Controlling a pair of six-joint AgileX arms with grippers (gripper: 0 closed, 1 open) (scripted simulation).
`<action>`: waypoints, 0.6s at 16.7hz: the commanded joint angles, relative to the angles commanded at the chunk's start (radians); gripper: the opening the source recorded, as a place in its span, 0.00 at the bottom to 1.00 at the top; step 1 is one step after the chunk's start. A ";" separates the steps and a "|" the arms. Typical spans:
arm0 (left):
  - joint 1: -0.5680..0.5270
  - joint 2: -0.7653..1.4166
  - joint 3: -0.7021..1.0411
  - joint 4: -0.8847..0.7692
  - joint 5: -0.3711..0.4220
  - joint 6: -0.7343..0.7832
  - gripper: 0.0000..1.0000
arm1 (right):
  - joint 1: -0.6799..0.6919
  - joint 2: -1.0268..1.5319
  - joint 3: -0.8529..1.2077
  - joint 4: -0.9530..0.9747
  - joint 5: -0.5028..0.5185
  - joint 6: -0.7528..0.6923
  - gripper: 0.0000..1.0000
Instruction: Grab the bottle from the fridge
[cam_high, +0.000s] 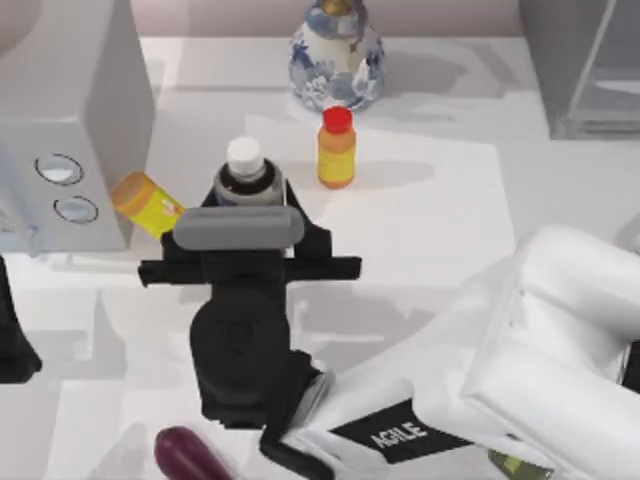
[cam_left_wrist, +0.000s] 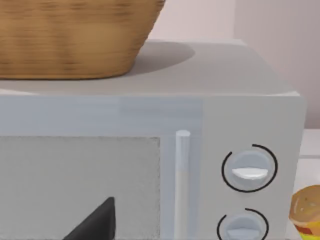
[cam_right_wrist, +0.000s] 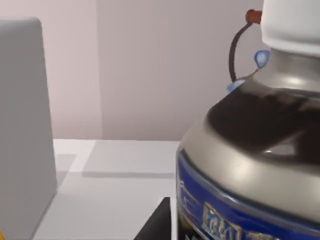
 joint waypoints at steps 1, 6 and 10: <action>0.000 0.000 0.000 0.000 0.000 0.000 1.00 | -0.008 0.010 0.009 0.006 -0.008 0.000 0.00; 0.000 0.000 0.000 0.000 0.000 0.000 1.00 | -0.010 0.013 0.011 0.007 -0.010 0.000 0.08; 0.000 0.000 0.000 0.000 0.000 0.000 1.00 | -0.010 0.013 0.011 0.007 -0.010 0.000 0.38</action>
